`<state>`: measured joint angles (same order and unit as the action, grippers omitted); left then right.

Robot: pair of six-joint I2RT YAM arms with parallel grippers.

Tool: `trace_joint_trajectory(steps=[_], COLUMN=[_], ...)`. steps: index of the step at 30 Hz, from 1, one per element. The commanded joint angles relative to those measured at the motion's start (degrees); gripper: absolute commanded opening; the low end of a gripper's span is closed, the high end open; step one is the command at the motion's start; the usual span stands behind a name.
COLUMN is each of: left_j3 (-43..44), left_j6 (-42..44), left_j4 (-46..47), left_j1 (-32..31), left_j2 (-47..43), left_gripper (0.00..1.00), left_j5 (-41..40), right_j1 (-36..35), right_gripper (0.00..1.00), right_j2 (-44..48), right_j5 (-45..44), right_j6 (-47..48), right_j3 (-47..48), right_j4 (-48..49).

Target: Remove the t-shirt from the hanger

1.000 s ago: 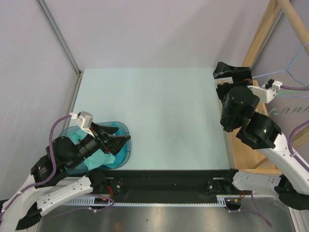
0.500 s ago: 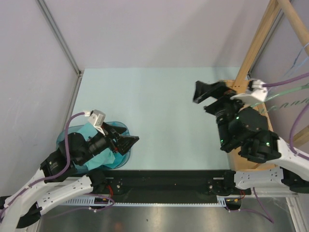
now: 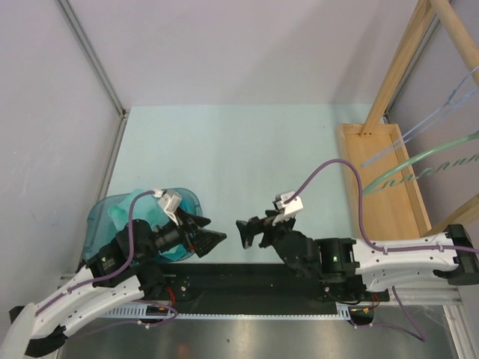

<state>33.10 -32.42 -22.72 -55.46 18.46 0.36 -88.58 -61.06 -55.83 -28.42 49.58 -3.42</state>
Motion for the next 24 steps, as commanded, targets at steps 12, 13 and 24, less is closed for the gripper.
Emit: trace_joint_trajectory(steps=[12, 13, 24], left_j3=[-26.59, -27.21, -31.17], left_j6=[-13.1, -13.45, -14.15], left_j4=[11.21, 10.77, 12.15], left_j1=[-0.08, -0.08, -0.08], left_j2=[-22.93, -24.42, -26.02], left_gripper=[1.0, 1.0, 1.0], left_j5=[12.38, 13.08, 15.98], right_j1=[-16.0, -17.41, -36.02], right_gripper=[1.0, 1.0, 1.0], right_j2=[29.75, 33.77, 45.16], right_j5=[-12.44, -13.85, -34.42], right_j6=[-36.83, -39.23, -57.43], right_j3=[-37.09, -38.76, -47.12], right_j4=[-1.39, -4.11, -14.87])
